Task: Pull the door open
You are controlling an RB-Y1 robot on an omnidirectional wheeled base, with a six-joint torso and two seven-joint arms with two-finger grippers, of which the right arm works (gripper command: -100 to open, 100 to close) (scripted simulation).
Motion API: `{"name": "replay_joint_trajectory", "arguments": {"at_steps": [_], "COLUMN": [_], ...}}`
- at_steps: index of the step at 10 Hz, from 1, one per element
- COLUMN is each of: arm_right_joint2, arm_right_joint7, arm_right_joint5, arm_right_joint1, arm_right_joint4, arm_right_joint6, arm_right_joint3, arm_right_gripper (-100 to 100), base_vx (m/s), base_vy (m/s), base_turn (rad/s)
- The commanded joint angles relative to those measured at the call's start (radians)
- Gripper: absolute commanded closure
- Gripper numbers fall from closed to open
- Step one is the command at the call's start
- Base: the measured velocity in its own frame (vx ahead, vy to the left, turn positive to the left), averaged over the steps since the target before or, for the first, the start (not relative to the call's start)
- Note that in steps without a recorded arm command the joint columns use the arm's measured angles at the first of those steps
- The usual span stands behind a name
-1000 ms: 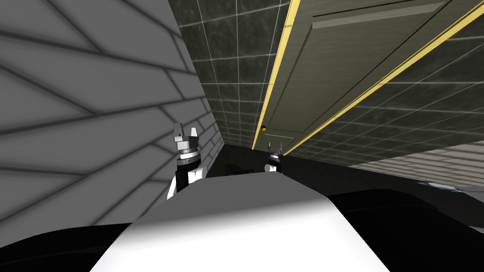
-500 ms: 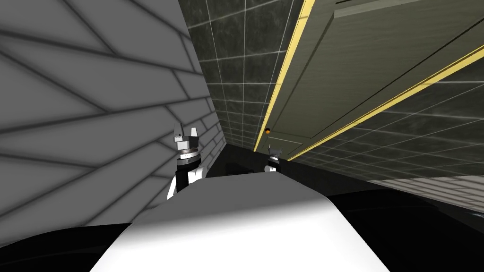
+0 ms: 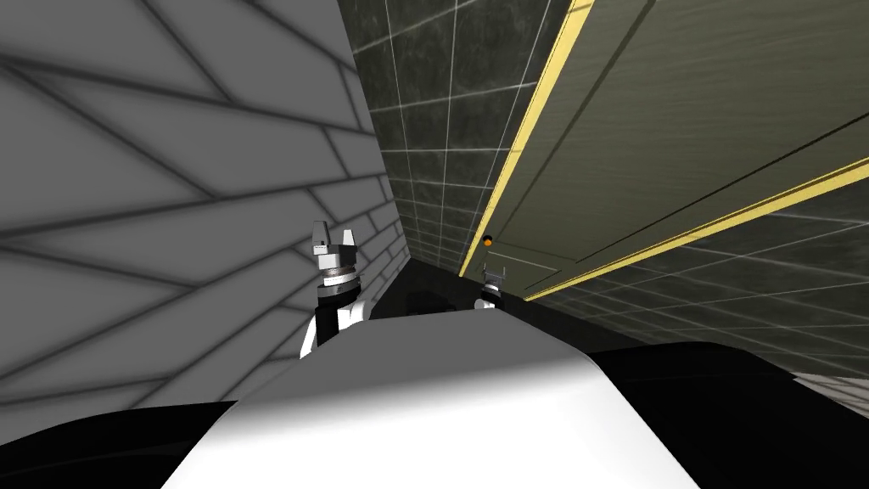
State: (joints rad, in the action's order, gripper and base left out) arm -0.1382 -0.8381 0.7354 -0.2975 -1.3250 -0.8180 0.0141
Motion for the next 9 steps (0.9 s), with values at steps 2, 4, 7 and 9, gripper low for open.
{"name": "replay_joint_trajectory", "arguments": {"at_steps": [2,4,7,9], "arm_right_joint2": [-0.005,-0.009,-0.013,-0.015], "arm_right_joint7": [-0.052,-0.093,-0.153,-0.183], "arm_right_joint5": [0.036,0.07,0.118,0.143], "arm_right_joint1": [0.002,0.011,0.023,0.03], "arm_right_joint4": [0.052,0.103,0.176,0.213], "arm_right_joint6": [-0.02,-0.035,-0.057,-0.068], "arm_right_joint3": [0.007,0.011,0.017,0.02], "arm_right_gripper": [-100,-100,-100,-100], "base_vx": [0.085,0.104,0.086,0.093], "base_vy": [-0.097,-0.106,-0.116,-0.107], "base_turn": [0.158,0.215,0.202,0.128]}}
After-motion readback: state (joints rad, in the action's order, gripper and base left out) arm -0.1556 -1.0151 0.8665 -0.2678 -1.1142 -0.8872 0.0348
